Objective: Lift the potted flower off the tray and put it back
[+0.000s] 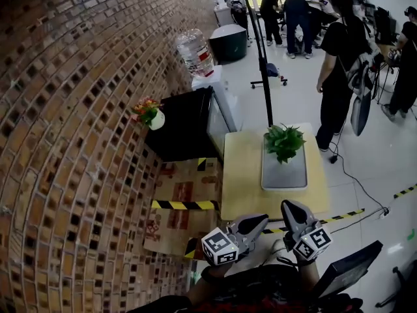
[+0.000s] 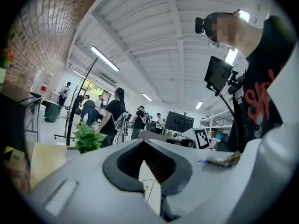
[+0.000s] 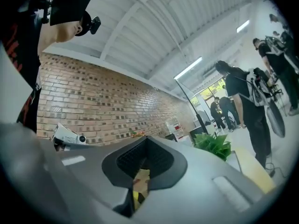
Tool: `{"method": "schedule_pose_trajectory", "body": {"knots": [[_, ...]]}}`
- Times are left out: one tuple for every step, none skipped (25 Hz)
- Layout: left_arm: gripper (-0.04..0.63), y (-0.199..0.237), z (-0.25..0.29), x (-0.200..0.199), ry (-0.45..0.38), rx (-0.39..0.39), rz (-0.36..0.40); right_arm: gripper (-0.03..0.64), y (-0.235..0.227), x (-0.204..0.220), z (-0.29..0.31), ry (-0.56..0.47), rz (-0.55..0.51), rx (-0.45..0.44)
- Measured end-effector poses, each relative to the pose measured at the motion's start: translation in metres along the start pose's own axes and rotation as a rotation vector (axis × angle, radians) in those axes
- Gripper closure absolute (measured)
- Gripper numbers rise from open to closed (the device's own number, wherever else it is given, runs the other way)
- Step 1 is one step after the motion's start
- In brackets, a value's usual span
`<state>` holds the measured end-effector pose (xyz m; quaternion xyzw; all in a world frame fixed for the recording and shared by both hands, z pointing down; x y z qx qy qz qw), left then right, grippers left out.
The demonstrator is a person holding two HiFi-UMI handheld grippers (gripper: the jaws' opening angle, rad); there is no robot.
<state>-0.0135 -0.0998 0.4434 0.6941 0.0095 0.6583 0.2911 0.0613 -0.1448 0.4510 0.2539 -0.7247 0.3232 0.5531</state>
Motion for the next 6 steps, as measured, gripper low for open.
{"method": "schedule_pose_trajectory", "body": {"knots": [[0.595,-0.011,-0.016,0.005,-0.01,-0.001,-0.007,0.617,0.019,-0.004,-0.007,0.009,-0.023,-0.002],[0.595,-0.02,-0.033,0.013,-0.023,-0.003,-0.028,0.617,0.037,-0.006,-0.018,0.021,-0.041,0.007],[0.595,-0.026,-0.051,0.024,-0.035,-0.004,-0.058,0.617,0.054,-0.006,-0.029,0.035,-0.055,0.024],[0.595,-0.03,-0.069,0.034,-0.043,-0.011,-0.089,0.617,0.071,-0.006,-0.04,0.047,-0.064,0.043],[0.595,-0.033,-0.09,0.044,-0.046,-0.021,-0.118,0.617,0.088,-0.004,-0.05,0.058,-0.07,0.06],[0.595,-0.035,-0.11,0.054,-0.047,-0.032,-0.145,0.617,0.106,-0.002,-0.059,0.068,-0.075,0.076]]}}
Point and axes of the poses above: the fingertips, and each gripper's own axes: z forward along the fingers, y to its left, x out of its underside, the point moved 2 cm from there along -z, backward along the fingers, and after that the axes turned 9 degrees about -z, right-handed, at the moved point
